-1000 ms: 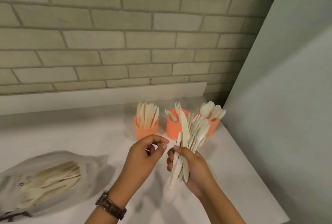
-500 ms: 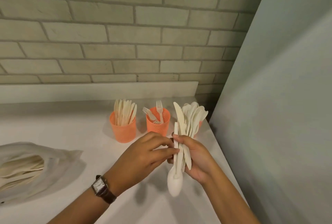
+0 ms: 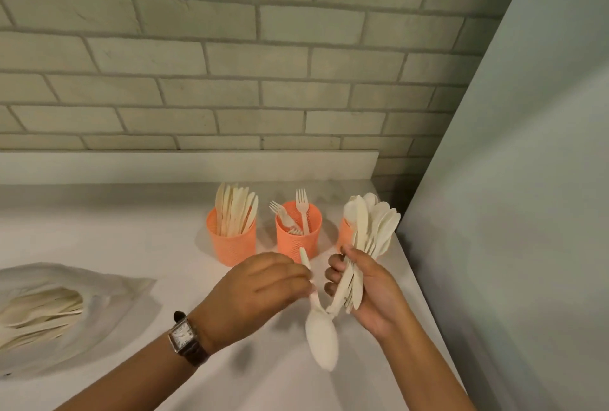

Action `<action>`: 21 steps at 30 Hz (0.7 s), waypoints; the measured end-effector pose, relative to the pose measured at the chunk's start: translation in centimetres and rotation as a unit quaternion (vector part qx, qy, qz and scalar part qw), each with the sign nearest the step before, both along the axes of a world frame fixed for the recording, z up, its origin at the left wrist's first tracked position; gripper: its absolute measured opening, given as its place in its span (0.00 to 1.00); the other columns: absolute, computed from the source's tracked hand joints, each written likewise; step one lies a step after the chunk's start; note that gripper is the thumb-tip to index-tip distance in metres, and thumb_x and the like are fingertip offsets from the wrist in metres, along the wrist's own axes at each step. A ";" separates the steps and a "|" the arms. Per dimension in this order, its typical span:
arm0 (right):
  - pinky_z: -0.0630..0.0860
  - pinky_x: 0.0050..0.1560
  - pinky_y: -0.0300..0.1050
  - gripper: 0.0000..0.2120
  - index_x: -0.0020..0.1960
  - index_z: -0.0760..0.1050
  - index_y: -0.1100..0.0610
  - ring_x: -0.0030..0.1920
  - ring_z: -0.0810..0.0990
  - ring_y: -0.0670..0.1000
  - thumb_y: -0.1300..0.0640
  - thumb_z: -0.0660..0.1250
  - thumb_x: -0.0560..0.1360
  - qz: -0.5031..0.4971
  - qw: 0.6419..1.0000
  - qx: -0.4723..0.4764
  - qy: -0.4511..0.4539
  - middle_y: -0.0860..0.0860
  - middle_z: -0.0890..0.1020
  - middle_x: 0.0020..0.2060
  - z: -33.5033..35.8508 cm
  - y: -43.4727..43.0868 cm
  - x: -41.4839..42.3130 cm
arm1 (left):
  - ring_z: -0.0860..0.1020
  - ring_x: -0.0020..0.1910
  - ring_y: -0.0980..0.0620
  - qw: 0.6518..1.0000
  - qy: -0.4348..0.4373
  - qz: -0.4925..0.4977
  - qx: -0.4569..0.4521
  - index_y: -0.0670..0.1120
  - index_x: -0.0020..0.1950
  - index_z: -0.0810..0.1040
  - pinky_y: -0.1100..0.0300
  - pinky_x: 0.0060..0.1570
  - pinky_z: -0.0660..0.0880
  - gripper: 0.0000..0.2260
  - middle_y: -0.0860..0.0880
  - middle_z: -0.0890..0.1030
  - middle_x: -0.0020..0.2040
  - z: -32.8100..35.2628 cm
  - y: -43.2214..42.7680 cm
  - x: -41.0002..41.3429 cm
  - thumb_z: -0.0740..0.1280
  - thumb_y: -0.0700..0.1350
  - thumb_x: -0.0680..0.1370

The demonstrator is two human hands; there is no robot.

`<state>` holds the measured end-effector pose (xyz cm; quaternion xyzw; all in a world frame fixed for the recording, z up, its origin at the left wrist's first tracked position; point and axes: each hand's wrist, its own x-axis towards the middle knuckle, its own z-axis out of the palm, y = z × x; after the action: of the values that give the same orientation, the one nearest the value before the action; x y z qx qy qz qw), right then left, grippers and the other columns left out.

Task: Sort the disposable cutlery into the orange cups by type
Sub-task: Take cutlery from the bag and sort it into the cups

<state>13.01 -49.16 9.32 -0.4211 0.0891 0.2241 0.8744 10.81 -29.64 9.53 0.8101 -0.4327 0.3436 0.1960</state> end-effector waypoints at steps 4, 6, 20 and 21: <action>0.73 0.30 0.43 0.05 0.43 0.68 0.56 0.28 0.71 0.51 0.58 0.63 0.75 -0.027 0.994 -0.099 -0.039 0.52 0.70 0.30 -1.0 -2.0 0.1 | 0.78 0.41 0.62 0.891 0.252 0.114 -0.359 0.53 0.41 0.79 0.73 0.45 0.71 0.03 0.60 0.81 0.42 1.0 -1.8 0.7 0.70 0.46 0.73; 0.72 0.32 0.44 0.05 0.42 0.68 0.56 0.28 0.71 0.51 0.59 0.64 0.75 -0.036 0.990 -0.127 -0.052 0.52 0.70 0.30 -1.5 -2.6 -0.3 | 0.79 0.36 0.62 0.787 0.345 0.136 -0.494 0.52 0.39 0.79 0.73 0.39 0.74 0.08 0.56 0.82 0.36 1.1 -2.7 2.2 0.72 0.39 0.71; 0.76 0.32 0.49 0.07 0.47 0.70 0.56 0.27 0.75 0.55 0.55 0.66 0.72 -0.093 0.983 -0.153 -0.045 0.53 0.74 0.30 -2.2 -5.0 -1.9 | 0.79 0.28 0.53 0.786 0.460 0.205 -0.357 0.41 0.49 0.82 0.60 0.32 0.78 0.07 0.48 0.83 0.38 -4.1 -13.1 12.4 0.68 0.43 0.76; 0.76 0.32 0.49 0.07 0.47 0.70 0.56 0.27 0.75 0.55 0.55 0.66 0.73 -0.094 0.983 -0.154 -0.044 0.53 0.74 0.30 -2.0 -5.2 -1.8 | 0.80 0.30 0.51 0.790 0.467 0.211 -0.338 0.42 0.49 0.83 0.55 0.33 0.80 0.07 0.47 0.84 0.40 -4.5 -13.2 12.3 0.67 0.43 0.76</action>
<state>11.18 -54.31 7.28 -0.5498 0.1231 0.1055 0.8194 23.15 -42.87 5.07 0.8253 0.0363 0.0808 0.5577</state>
